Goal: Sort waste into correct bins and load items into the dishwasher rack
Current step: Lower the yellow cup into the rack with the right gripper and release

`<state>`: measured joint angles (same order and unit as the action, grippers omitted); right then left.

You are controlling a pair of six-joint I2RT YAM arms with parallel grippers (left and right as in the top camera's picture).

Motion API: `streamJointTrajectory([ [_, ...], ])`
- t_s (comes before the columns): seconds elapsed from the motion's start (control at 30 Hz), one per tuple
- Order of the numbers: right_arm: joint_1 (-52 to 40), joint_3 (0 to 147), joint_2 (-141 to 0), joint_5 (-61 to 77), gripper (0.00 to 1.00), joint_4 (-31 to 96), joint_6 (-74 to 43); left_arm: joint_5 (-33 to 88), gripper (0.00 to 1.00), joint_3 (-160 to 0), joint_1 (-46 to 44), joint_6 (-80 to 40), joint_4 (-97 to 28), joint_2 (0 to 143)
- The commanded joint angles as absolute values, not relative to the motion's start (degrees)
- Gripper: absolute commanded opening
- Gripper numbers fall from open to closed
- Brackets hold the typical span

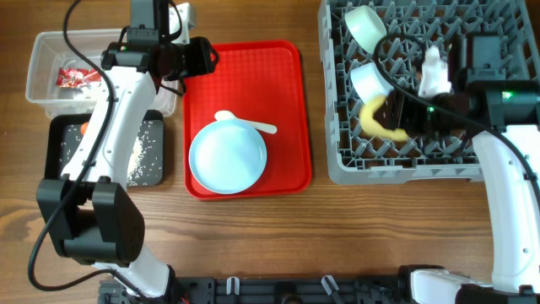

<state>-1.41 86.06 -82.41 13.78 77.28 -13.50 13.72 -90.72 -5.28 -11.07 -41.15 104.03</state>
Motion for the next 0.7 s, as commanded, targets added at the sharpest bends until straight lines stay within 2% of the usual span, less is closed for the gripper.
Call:
streamJointTrajectory([
  [0.0,-3.42,86.83,-83.72,-1.69,0.48,80.88,-21.19,-1.56,0.62,-90.94,-4.97,-10.79,-41.17,103.94],
  [0.07,-4.32,86.50,-85.36,-3.01,0.48,79.88,-21.45,-3.42,0.71,-90.94,-4.84,-10.79,-41.15,103.92],
  [0.1,-4.34,86.50,-87.07,-3.88,0.48,79.64,-21.76,-3.53,0.72,-90.94,-4.58,-10.79,-41.17,103.94],
  [0.47,-4.34,84.93,-98.63,-4.32,0.48,77.28,-20.56,-3.53,0.74,-90.96,-2.46,-10.98,-41.69,98.63],
  [0.6,-4.34,84.93,-100.99,-1.02,0.54,75.02,-18.04,-3.53,0.75,-90.96,-1.15,-10.98,-42.04,95.04],
  [0.67,-4.34,84.93,-101.91,-0.84,0.61,74.22,-18.00,-3.53,0.82,-90.96,0.12,-10.98,-42.09,93.58],
])
